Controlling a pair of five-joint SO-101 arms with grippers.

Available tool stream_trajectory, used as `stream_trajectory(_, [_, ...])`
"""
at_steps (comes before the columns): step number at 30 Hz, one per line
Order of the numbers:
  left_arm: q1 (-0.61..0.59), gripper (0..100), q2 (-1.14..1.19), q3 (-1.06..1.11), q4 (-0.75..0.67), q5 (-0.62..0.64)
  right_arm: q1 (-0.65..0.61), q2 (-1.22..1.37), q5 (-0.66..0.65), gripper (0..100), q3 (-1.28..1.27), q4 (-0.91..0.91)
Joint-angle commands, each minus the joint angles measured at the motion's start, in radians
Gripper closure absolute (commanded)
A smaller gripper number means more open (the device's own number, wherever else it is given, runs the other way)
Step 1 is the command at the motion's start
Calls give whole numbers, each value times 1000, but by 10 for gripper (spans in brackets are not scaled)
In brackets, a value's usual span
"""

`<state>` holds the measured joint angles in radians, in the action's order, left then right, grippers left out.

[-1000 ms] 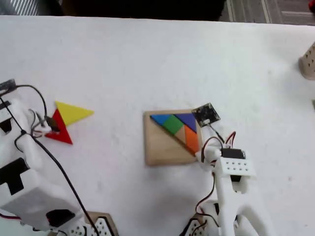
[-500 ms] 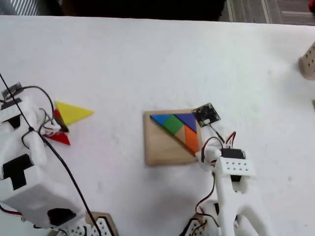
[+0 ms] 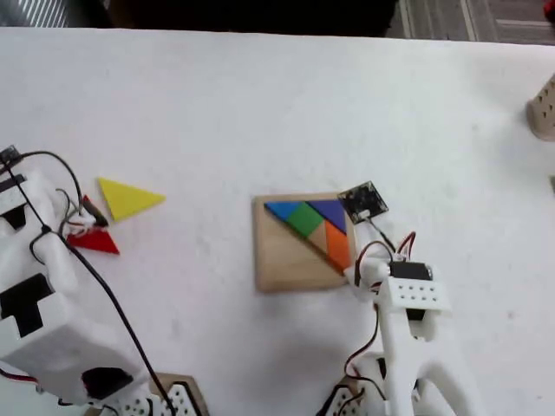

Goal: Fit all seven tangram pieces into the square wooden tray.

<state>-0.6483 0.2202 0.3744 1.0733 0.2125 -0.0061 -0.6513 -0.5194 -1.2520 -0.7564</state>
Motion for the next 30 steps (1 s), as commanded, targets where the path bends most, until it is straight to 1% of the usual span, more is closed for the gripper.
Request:
stream_trajectory(1, [10, 717, -42, -44, 9, 5, -12, -18, -14, 978, 3, 19])
stream_trajectory(7, [-12, 717, -220, 63, 6, 5, -12, -18, -14, 978, 3, 19])
stream_trajectory(10, [-10, 717, -275, 123, -35, 3, -12, -18, -14, 978, 3, 19])
stream_trajectory(15, [-10, 717, -196, 120, -81, -52, -12, -18, -14, 978, 3, 19])
stream_trajectory(19, [-24, 713, -91, 71, -126, -52, -12, -18, -14, 978, 3, 19])
stream_trajectory(21, [-42, 669, -71, 68, -149, -52, -12, -18, -14, 978, 3, 19])
stream_trajectory(24, [-68, 567, -85, 103, -169, -43, -12, -18, -18, 978, 3, 19])
stream_trajectory(25, [-70, 557, -91, 115, -164, -43, -12, -18, -29, 978, 3, 19])
stream_trajectory(30, [-71, 605, -105, 121, -167, -43, -12, -18, -34, 978, 3, 19])
